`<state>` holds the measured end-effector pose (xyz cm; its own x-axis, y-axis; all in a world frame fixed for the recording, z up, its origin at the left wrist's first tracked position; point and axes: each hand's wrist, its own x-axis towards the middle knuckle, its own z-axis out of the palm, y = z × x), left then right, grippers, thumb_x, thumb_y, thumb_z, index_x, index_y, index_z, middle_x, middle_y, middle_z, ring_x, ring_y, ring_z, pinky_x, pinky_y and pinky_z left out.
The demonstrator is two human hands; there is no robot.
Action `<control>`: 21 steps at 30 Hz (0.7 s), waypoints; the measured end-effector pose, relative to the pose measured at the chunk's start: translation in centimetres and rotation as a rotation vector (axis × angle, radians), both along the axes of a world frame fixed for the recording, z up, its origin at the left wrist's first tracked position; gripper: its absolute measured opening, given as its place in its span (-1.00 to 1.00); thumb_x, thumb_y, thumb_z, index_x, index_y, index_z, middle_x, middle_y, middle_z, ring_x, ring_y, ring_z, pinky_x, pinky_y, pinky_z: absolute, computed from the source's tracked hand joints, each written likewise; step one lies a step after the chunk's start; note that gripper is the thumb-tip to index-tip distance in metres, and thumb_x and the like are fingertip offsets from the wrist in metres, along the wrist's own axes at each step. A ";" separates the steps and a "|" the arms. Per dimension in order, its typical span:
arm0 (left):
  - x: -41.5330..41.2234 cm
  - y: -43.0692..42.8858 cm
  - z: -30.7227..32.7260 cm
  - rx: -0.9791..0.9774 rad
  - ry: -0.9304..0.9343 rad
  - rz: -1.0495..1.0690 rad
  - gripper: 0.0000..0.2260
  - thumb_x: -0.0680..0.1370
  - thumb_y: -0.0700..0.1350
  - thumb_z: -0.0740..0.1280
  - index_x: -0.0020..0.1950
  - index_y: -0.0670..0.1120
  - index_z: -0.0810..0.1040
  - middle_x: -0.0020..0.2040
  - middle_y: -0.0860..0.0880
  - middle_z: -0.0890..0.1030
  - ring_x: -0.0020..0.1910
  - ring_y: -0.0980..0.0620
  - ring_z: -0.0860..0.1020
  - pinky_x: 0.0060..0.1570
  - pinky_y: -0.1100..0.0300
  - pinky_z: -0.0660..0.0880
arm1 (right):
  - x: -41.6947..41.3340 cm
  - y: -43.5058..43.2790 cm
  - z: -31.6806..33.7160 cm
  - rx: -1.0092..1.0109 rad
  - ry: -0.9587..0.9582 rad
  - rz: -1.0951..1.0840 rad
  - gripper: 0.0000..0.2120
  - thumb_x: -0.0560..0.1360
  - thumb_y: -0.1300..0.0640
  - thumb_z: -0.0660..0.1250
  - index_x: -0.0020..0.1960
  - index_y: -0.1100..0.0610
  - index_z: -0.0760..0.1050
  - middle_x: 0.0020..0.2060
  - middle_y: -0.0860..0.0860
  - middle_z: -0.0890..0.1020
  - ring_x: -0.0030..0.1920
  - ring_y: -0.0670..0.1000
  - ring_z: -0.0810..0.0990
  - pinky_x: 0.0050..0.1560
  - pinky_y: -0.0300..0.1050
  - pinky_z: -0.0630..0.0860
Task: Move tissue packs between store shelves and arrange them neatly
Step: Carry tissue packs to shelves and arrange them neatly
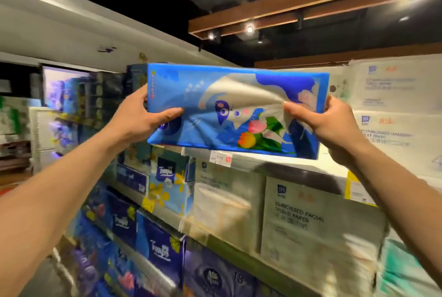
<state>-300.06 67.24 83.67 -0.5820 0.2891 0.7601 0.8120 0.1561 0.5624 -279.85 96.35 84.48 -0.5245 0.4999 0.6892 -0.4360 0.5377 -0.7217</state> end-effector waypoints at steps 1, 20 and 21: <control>-2.3 0.8 0.3 0.001 -0.004 -0.033 -0.53 0.42 0.06 0.54 0.29 0.08 0.53 0.07 0.24 0.61 -0.07 0.43 0.56 -0.17 0.51 0.44 | -1.4 0.1 0.2 0.000 -0.004 -0.023 -0.41 0.21 -0.11 0.61 0.17 0.10 0.59 0.00 -0.04 0.75 0.00 -0.01 0.74 0.00 0.01 0.69; -31.8 15.5 -1.2 -0.137 -0.172 -0.203 -0.50 0.42 -0.24 0.57 0.25 0.01 0.43 0.13 -0.02 0.56 0.22 -0.10 0.53 0.00 0.11 0.48 | -27.5 7.5 -3.2 0.016 -0.274 -0.544 -0.15 0.07 -0.40 0.60 0.18 0.06 0.52 -0.02 -0.06 0.73 -0.03 0.04 0.73 0.01 0.18 0.67; -32.3 16.1 -1.4 -0.195 -0.139 -0.119 -0.29 0.41 -0.19 0.58 0.47 -0.03 0.31 0.32 -0.11 0.49 0.32 -0.16 0.47 0.13 0.04 0.45 | -28.5 7.8 -3.5 0.014 -0.347 -0.538 -0.05 0.01 -0.47 0.58 0.21 0.05 0.48 0.01 -0.06 0.72 0.01 0.06 0.72 0.04 0.17 0.66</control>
